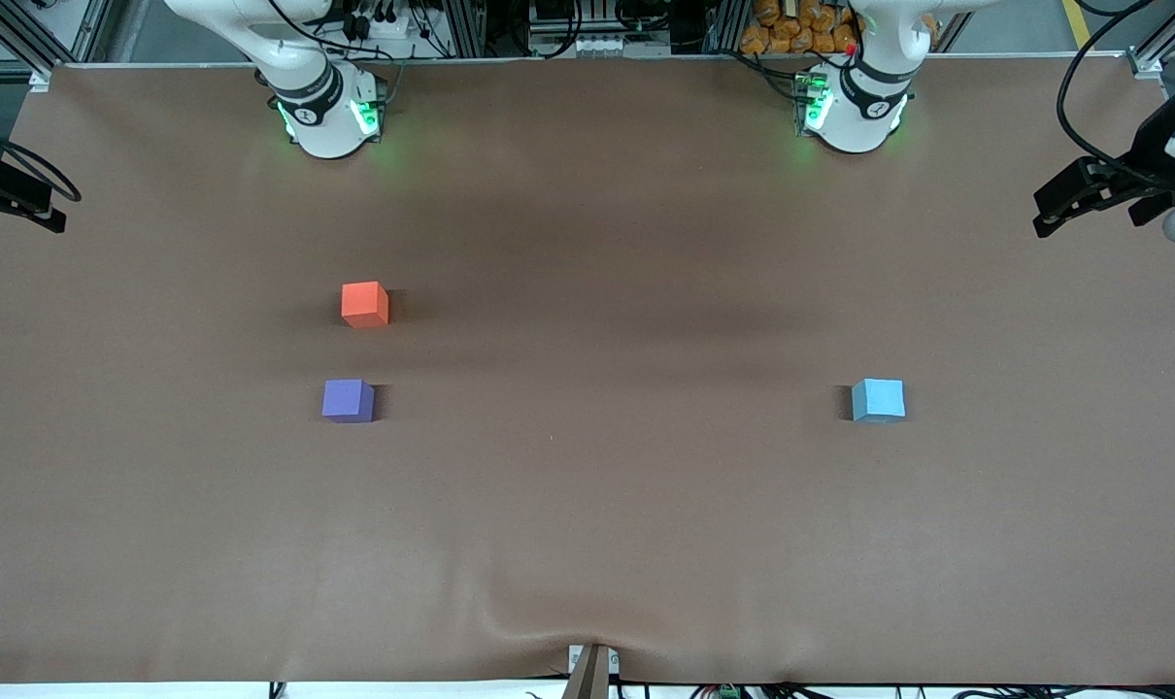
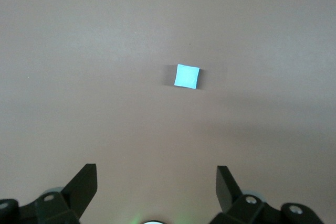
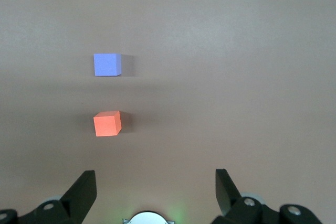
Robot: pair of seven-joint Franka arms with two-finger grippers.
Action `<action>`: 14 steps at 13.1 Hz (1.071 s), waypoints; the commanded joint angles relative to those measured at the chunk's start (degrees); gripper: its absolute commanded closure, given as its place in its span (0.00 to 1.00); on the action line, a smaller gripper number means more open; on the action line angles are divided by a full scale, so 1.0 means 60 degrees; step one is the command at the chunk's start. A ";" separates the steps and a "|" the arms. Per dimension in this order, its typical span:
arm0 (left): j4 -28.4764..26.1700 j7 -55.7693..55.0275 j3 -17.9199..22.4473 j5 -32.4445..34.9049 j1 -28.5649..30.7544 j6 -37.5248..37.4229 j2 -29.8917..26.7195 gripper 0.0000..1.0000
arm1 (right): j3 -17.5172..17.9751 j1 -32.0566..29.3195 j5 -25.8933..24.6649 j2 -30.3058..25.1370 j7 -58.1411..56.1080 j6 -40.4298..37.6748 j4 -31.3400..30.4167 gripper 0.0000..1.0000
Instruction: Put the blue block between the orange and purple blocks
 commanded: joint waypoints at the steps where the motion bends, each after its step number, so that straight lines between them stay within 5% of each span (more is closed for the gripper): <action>1: -0.0023 0.0187 0.0097 -0.0478 0.0008 -0.0151 -0.0096 0.00 | 0.0072 -0.0091 0.0179 0.0056 0.0471 -0.0145 0.0173 0.00; 14: -0.0242 0.0670 0.0142 -0.0774 0.0360 -0.0137 0.0124 0.00 | 0.0072 -0.0090 0.0106 0.0276 0.0488 -0.0014 0.0188 0.00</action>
